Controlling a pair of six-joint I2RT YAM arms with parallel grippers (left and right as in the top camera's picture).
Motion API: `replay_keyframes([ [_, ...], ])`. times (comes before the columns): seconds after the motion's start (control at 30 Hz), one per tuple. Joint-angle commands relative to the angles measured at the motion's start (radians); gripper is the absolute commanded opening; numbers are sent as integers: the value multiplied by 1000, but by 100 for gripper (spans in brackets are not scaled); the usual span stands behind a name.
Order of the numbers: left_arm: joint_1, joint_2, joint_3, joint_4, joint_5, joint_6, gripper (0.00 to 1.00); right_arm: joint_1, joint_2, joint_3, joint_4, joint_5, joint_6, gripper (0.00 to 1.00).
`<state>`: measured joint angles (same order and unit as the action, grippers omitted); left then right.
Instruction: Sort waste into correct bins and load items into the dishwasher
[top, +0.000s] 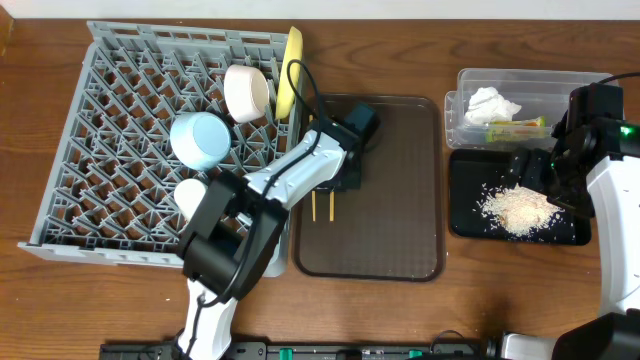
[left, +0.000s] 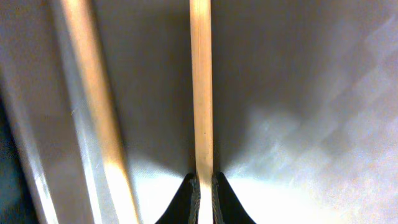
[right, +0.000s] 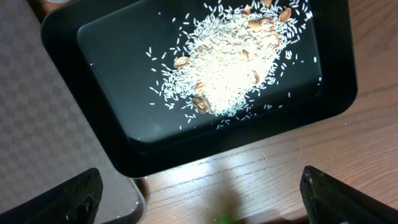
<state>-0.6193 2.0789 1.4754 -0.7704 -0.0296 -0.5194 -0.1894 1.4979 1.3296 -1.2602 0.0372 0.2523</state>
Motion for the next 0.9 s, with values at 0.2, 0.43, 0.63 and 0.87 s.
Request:
replay_keyframes([
  [0.2, 8, -309, -5, -122, -8, 160, 6, -6, -8, 9, -4, 3, -15, 99],
  [0.43, 72, -411, -5, -193, -43, 217, 6, -6, -8, 10, -4, 3, -15, 99],
  [0.63, 158, -402, -6, -262, -65, 216, 6, -6, -8, 10, -7, 3, -15, 99],
  [0.87, 215, -401, -24, -288, -56, 212, 6, -6, -8, 10, -5, 3, -15, 99],
])
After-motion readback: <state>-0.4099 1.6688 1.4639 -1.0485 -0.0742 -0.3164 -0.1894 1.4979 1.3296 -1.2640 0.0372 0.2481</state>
